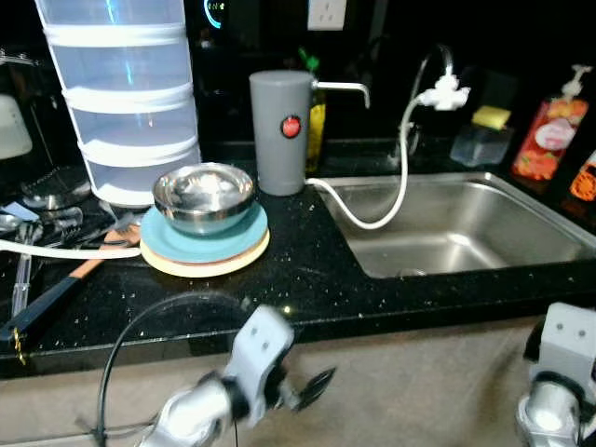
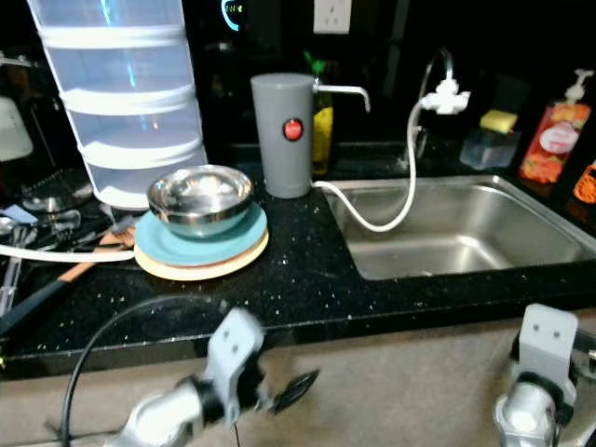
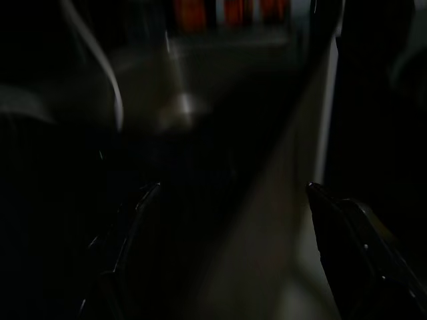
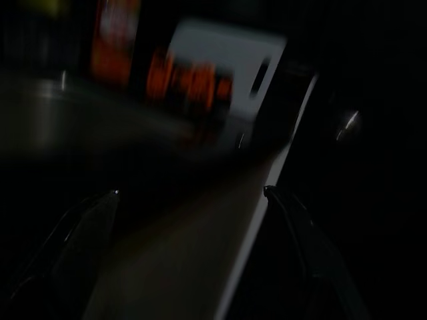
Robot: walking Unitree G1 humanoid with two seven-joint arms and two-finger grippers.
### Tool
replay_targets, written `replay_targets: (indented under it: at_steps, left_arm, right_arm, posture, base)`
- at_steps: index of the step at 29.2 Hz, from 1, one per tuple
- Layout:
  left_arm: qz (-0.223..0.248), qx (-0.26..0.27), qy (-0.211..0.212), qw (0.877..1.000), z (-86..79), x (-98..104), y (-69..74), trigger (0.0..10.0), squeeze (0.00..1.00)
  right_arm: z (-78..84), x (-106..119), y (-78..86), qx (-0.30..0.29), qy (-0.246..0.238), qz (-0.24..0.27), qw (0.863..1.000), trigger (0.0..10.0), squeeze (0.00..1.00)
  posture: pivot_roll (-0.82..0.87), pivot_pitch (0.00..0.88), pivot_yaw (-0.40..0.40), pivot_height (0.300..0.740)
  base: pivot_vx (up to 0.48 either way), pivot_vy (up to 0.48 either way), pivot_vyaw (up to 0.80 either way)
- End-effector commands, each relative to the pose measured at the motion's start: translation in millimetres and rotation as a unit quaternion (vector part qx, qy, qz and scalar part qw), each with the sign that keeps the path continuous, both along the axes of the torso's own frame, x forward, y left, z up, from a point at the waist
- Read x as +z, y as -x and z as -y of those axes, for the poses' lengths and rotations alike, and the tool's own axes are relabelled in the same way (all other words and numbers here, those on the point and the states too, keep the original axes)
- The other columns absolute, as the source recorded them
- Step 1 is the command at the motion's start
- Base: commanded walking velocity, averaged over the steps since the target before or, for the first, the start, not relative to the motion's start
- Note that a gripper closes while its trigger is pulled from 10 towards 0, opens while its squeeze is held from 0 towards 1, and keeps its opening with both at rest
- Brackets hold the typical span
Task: Kitchen organization
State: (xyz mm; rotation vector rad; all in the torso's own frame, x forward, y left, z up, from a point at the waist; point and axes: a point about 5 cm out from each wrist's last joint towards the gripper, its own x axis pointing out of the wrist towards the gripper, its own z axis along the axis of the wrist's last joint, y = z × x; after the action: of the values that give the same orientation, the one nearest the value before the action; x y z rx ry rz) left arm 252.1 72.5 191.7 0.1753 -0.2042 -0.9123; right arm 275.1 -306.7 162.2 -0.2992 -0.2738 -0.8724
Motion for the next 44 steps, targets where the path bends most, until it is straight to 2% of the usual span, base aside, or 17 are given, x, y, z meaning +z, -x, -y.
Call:
replay_targets:
  at_steps: [1, 4, 6, 8, 10, 11, 12, 13, 15, 16, 19, 22, 26, 28, 29, 35, 44]
  left_arm:
    - [-0.043, -0.051, 0.001, 0.998, 10.5, -12.6, 4.4, 10.0, 0.0]
    - [-0.044, -0.06, 0.008, 0.997, 17.8, -11.9, 1.9, 10.0, 0.0]
    - [-0.014, 0.003, 0.036, 0.999, 13.4, -0.6, -9.0, 10.0, 0.0]
    - [0.051, 0.116, 0.043, 0.991, -5.0, 14.6, -24.4, 10.0, 0.0]
    - [0.083, 0.17, 0.037, 0.981, -15.4, 20.4, -29.9, 10.0, 0.0]
    - [0.083, 0.17, 0.037, 0.981, -15.4, 20.4, -29.9, 10.0, 0.0]
    - [0.153, 0.283, 0.021, 0.947, -45.5, 35.4, -34.7, 10.0, 0.0]
    - [0.153, 0.283, 0.021, 0.947, -45.5, 35.4, -34.7, 10.0, 0.0]
    - [0.19, 0.371, 0.027, 0.908, -75.4, 48.1, -32.0, 10.0, 0.0]
    - [0.19, 0.371, 0.027, 0.908, -75.4, 48.1, -32.0, 10.0, 0.0]
    - [0.188, 0.464, 0.042, 0.864, -106.6, 50.8, -23.6, 10.0, 0.0]
    - [0.161, 0.508, 0.049, 0.845, -116.6, 42.6, -19.6, 10.0, 0.0]
    - [0.155, 0.514, 0.054, 0.842, -113.1, 37.6, -18.5, 10.0, 0.0]
    - [0.117, 0.537, 0.069, 0.833, -108.2, 27.6, -19.0, 10.0, 0.0]
    - [0.108, 0.542, 0.072, 0.83, -107.8, 25.9, -18.8, 10.0, 0.0]
    - [0.111, 0.547, 0.07, 0.827, -109.8, 28.0, -20.9, 10.0, 0.0]
    - [0.107, 0.567, 0.063, 0.814, -113.4, 28.6, -25.8, 10.0, 0.0]
  right_arm:
    - [-9.6, 9.2, -5.0, 0.013, 0.003, 0.01, 1.0, 10.0, 0.0]
    - [-19.2, 19.8, -10.5, 0.028, 0.01, 0.026, 0.999, 10.0, 0.0]
    - [-25.7, 28.8, -13.5, 0.051, 0.013, 0.044, 0.998, 10.0, 0.0]
    - [-39.5, 41.6, -20.6, 0.122, 0.005, 0.066, 0.99, 10.0, 0.0]
    - [-47.6, 47.4, -24.1, 0.16, 0.008, 0.072, 0.984, 10.0, 0.0]
    - [-47.6, 47.4, -24.1, 0.16, 0.008, 0.072, 0.984, 10.0, 0.0]
    - [-68.1, 59.3, -29.7, 0.251, 0.004, 0.08, 0.965, 10.0, 0.0]
    - [-68.1, 59.3, -29.7, 0.251, 0.004, 0.08, 0.965, 10.0, 0.0]
    - [-85.0, 67.9, -33.0, 0.325, 0.004, 0.08, 0.942, 10.0, 0.0]
    - [-85.0, 67.9, -33.0, 0.325, 0.004, 0.08, 0.942, 10.0, 0.0]
    - [-97.5, 75.8, -36.9, 0.389, 0.007, 0.076, 0.918, 10.0, 0.0]
    - [-102.8, 85.7, -39.2, 0.418, 0.007, 0.084, 0.905, 10.0, 0.0]
    - [-110.3, 92.7, -41.2, 0.45, -0.011, 0.095, 0.888, 10.0, 0.0]
    - [-133.5, 82.0, -43.7, 0.502, -0.06, 0.083, 0.859, 10.0, 0.0]
    - [-137.3, 79.8, -43.9, 0.51, -0.067, 0.08, 0.854, 10.0, 0.0]
    - [-147.0, 73.6, -44.3, 0.526, -0.076, 0.067, 0.844, 10.0, 0.0]
    - [-147.5, 72.8, -43.9, 0.529, -0.076, 0.059, 0.843, 10.0, 0.0]
  posture:
    - [0.08, 0.037, -0.027, 0.74]
    - [0.07, 0.036, -0.023, 0.74]
    - [0.07, 0.035, -0.02, 0.74]
    - [0.07, 0.036, -0.02, 0.74]
    - [0.07, 0.036, -0.021, 0.74]
    - [0.07, 0.036, -0.021, 0.74]
    - [0.07, 0.036, -0.023, 0.74]
    - [0.07, 0.036, -0.023, 0.74]
    - [0.08, 0.037, -0.03, 0.74]
    - [0.08, 0.037, -0.03, 0.74]
    - [0.11, 0.035, -0.053, 0.74]
    - [0.13, 0.037, -0.064, 0.74]
    - [0.13, 0.035, -0.071, 0.74]
    - [0.14, 0.032, -0.085, 0.74]
    - [0.14, 0.032, -0.085, 0.74]
    - [0.14, 0.031, -0.095, 0.74]
    - [0.14, 0.031, -0.095, 0.74]
  base:
    - [0.0, 0.0, 0.0]
    - [0.0, 0.0, 0.0]
    - [0.0, 0.0, 0.0]
    - [0.0, 0.0, 0.0]
    - [0.0, 0.0, 0.0]
    - [0.0, 0.0, 0.0]
    - [0.0, 0.0, 0.0]
    - [0.0, 0.0, 0.0]
    - [0.0, 0.0, 0.0]
    - [0.0, 0.0, 0.0]
    - [0.0, 0.0, 0.0]
    - [0.0, 0.0, 0.0]
    - [0.0, 0.0, 0.0]
    - [0.0, 0.0, 0.0]
    - [0.0, 0.0, 0.0]
    - [0.0, 0.0, 0.0]
    - [0.0, -0.357, 0.0]
